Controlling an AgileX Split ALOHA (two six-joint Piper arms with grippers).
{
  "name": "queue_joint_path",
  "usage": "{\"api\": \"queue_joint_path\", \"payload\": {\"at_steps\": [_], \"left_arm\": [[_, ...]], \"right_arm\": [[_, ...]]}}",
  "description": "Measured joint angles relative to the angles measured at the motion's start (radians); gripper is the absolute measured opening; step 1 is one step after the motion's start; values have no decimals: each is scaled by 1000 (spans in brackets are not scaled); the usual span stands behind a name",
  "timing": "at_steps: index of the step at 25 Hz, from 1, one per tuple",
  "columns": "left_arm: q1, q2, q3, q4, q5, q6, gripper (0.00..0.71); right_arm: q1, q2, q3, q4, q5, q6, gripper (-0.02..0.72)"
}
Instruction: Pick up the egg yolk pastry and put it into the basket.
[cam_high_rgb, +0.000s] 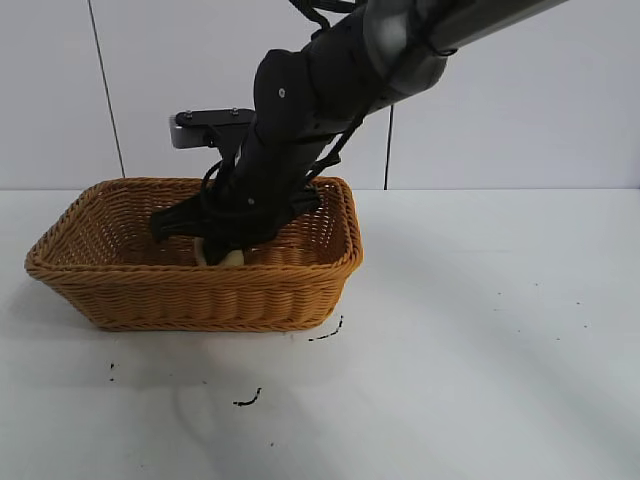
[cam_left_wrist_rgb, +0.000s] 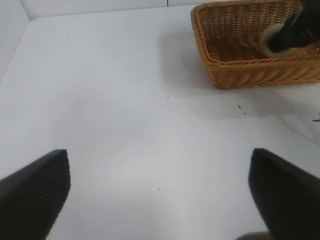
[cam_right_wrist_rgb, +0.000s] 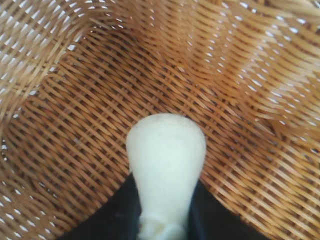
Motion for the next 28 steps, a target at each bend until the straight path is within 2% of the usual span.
{"api": "queue_joint_path", "payload": {"at_steps": [5,11,14,21,28], "left_arm": [[0,0,0,0,0,0,697],[0,0,0,0,0,0,697],[0,0,0,0,0,0,697],[0,0,0,0,0,0,697],[0,0,0,0,0,0,697]], "right_arm": [[0,-54,-79,-10,123,0,563],[-10,-104,-302,-27,366,3,569],[-24,-108,-386,-39,454,4,572],[-120,-108,-427,-40,538,4,572],[-340,-108,-427,-43,585,4,572]]}}
